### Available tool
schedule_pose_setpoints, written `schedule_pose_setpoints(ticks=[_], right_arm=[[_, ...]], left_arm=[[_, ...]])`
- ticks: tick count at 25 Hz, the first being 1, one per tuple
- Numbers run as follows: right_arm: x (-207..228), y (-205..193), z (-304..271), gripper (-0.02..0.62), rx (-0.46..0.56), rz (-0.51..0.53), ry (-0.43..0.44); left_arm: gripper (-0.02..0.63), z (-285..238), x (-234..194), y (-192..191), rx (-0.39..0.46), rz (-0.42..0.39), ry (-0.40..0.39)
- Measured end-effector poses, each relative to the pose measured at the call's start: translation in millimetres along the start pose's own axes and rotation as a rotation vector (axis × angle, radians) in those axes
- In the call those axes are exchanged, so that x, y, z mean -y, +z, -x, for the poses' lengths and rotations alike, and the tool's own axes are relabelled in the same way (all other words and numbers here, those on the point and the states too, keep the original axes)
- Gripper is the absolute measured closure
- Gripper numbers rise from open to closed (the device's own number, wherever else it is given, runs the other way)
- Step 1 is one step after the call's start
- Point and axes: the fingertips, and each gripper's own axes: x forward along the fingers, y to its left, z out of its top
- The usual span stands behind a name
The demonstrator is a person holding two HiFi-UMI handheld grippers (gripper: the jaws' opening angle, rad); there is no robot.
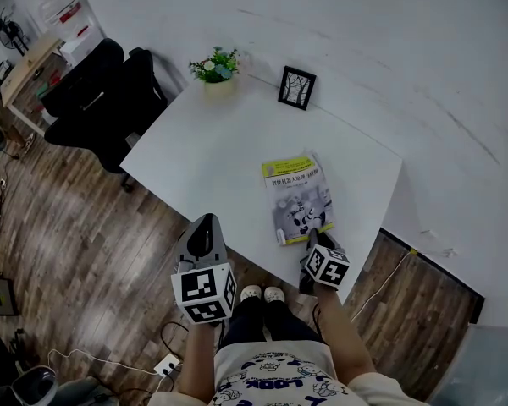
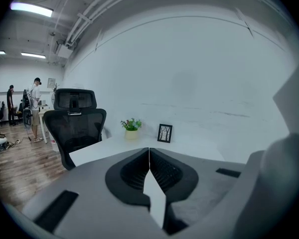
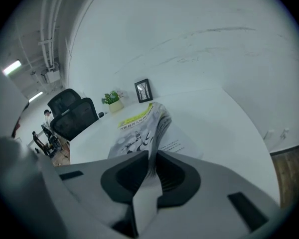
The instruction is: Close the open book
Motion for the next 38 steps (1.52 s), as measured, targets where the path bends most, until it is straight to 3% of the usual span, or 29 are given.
schedule_pose_setpoints(ticks=[5,11,18,24,35,38], right_arm=[[11,-5,-6,0.54,-0.009,-0.099,-0.008],[20,-8,-7,0.46,-0.043,-0.138,-0.07],[31,-9,1,0.365,-0.062,-0.053,-0.2],[23,39,31,0.362,0.109,0.06,-0.273],[-75,171,107,0.367,0.495,0.297,-0.1],[-100,195,129,0.387,0.556,0.351,-0.051]], left_arm=[[0.583,-2,-3,0,-0.002,0.0,0.006],[0.583,-5,-6,4,0.002,0.002,0.004],[0.583,-7,-8,10,0.02,0.007,0.006],[0.583,-5,-10,21,0.051,0.012,0.007],[0.583,7,-12,61,0.152,0.013,0.015],[0.583,11,-11,71,0.176,0.011,0.015]])
